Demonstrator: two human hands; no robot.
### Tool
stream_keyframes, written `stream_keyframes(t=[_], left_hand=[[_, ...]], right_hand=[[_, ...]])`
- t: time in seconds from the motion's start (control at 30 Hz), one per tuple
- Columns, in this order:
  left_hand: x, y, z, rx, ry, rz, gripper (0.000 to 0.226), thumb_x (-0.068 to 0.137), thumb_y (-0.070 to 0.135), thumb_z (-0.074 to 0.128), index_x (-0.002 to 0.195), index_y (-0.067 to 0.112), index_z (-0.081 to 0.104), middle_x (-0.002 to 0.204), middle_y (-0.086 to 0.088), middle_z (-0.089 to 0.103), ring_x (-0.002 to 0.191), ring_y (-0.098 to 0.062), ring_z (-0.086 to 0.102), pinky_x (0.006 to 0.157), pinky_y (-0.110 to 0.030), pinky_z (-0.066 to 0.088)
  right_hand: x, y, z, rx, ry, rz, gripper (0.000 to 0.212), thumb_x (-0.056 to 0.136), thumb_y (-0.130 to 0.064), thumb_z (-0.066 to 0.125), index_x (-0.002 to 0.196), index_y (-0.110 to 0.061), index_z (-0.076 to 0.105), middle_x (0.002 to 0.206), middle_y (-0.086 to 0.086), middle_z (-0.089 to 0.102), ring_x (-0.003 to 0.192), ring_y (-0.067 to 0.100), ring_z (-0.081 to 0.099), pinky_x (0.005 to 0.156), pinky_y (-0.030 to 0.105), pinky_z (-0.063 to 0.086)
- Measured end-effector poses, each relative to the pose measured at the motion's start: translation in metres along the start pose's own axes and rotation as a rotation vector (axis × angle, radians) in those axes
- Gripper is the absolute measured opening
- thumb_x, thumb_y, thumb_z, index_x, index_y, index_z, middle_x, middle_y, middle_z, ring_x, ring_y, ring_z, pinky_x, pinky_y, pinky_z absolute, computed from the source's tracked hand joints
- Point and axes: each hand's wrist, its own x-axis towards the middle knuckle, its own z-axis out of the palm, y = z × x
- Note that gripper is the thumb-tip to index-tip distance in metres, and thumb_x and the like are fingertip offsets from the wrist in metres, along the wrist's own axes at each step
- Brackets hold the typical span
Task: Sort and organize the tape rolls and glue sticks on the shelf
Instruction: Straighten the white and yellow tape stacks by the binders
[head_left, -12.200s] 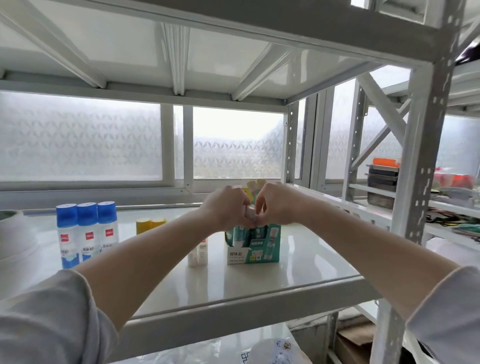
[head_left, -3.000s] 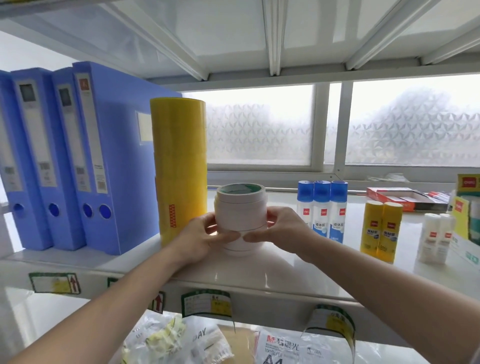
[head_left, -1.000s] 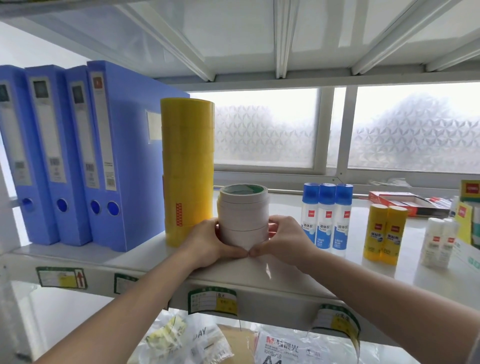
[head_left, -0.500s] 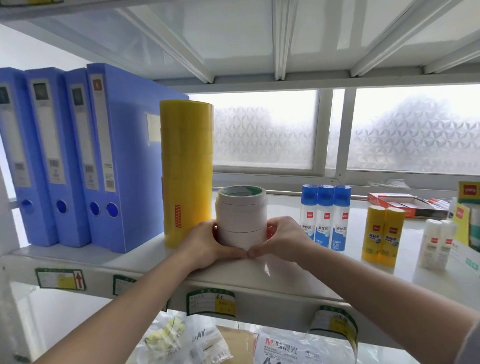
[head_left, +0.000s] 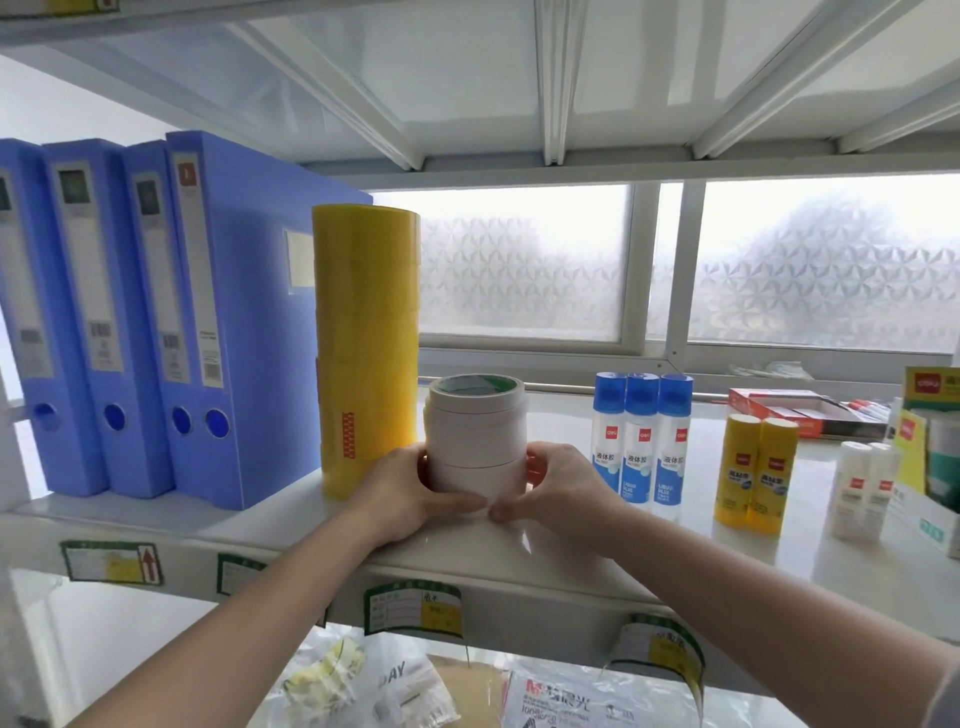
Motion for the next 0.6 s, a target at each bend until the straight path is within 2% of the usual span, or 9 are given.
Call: stream_keyframes(t=[0.17, 0.33, 0.5, 0.6], left_hand=[[0.0009, 0.0010, 0.0031, 0.015, 0.031, -0.009, 0.053, 0.059, 0.033, 0.087, 0.103, 0.026, 0.059, 0.101, 0.008, 0.065, 0.097, -0.012, 0.061, 0.080, -0.022, 0.047], [0.0030, -0.0014, 0.0042, 0.002, 0.041, -0.041, 0.068, 0.053, 0.038, 0.089, 0.112, 0.021, 0.061, 0.108, 0.005, 0.067, 0.100, -0.015, 0.062, 0.090, -0.031, 0.051], [0.0040, -0.0014, 0.0057, -0.028, 0.045, -0.049, 0.064, 0.056, 0.036, 0.087, 0.113, 0.020, 0.061, 0.110, 0.003, 0.068, 0.100, -0.015, 0.063, 0.090, -0.030, 0.051], [0.0051, -0.0004, 0.0083, -0.017, 0.067, -0.054, 0.066, 0.055, 0.039, 0.088, 0.113, 0.021, 0.062, 0.108, 0.005, 0.068, 0.099, -0.015, 0.063, 0.089, -0.031, 0.051]], right_hand=[[0.0001, -0.0006, -0.0008, -0.029, 0.004, -0.018, 0.055, 0.055, -0.022, 0.088, 0.105, -0.014, 0.067, 0.098, 0.001, 0.071, 0.094, 0.017, 0.066, 0.090, 0.037, 0.054], [-0.0005, -0.0026, -0.0024, -0.050, -0.007, -0.021, 0.057, 0.058, -0.022, 0.088, 0.109, -0.014, 0.065, 0.102, 0.002, 0.070, 0.096, 0.017, 0.064, 0.089, 0.034, 0.053], [-0.0008, -0.0006, -0.0011, 0.015, -0.023, -0.029, 0.065, 0.054, -0.017, 0.089, 0.112, -0.016, 0.061, 0.102, 0.001, 0.072, 0.097, 0.017, 0.067, 0.091, 0.038, 0.054], [-0.0002, -0.0003, -0.0014, -0.013, -0.018, -0.042, 0.063, 0.055, -0.020, 0.088, 0.111, -0.018, 0.061, 0.100, 0.001, 0.071, 0.093, 0.018, 0.066, 0.085, 0.032, 0.054]])
